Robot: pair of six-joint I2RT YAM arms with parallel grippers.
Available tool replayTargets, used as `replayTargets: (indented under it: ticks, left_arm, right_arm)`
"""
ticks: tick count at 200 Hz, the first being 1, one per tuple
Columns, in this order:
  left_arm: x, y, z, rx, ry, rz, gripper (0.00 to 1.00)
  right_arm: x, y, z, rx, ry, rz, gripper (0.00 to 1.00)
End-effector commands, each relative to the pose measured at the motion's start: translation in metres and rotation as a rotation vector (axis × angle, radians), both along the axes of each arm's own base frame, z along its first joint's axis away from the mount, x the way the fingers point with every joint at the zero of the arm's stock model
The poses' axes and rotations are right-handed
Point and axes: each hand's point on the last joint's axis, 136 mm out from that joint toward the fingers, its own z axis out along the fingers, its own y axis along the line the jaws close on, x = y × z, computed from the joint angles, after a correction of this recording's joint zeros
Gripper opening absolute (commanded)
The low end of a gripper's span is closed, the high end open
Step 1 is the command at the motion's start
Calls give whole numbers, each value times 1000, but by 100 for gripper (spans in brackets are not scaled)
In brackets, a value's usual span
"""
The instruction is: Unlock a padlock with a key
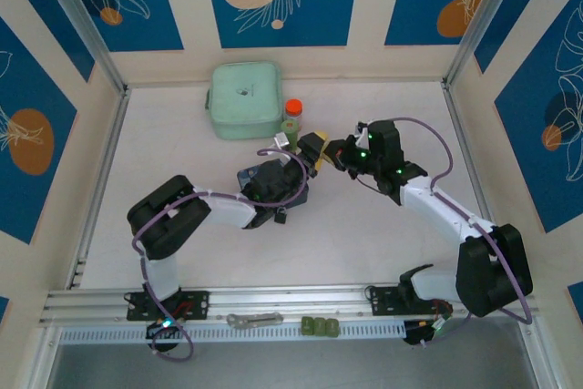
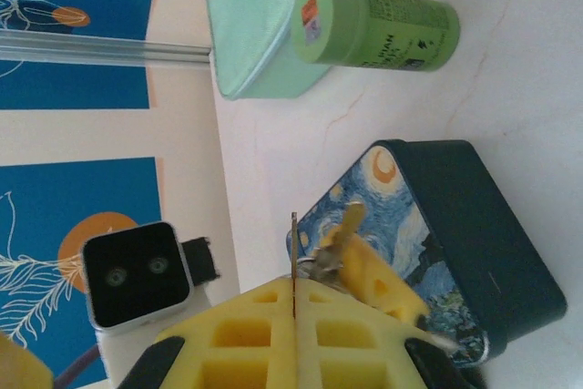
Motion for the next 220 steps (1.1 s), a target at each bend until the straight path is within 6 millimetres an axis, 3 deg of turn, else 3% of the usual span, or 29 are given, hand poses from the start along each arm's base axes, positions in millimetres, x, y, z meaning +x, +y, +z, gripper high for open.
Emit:
replayTargets:
  ticks: [1, 23, 49, 73, 141, 176, 220]
  left_arm:
    - [1, 6, 9, -19, -43, 15, 77]
    - [-1, 7, 11, -15, -59, 12, 74]
    - [-1, 5, 14, -20, -72, 4, 61]
    - [-2, 6, 12, -13, -76, 5, 56]
    - [0, -1, 6, -9, -70, -18, 12]
    - [-1, -1, 4, 3, -69, -20, 0]
    - [-3, -2, 1, 24, -64, -31, 0]
  right_arm:
    - [-10, -5, -6, -8, 15, 8, 0]
    - [-11, -8, -11, -20, 22, 11, 0]
    - [-11, -10, -13, -33, 20, 8, 0]
    - [-11, -13, -12, -50, 9, 7, 0]
    - [-7, -20, -10, -80, -19, -5, 0]
    - [-4, -21, -4, -85, -49, 2, 0]
    - [-5, -24, 2, -95, -75, 11, 0]
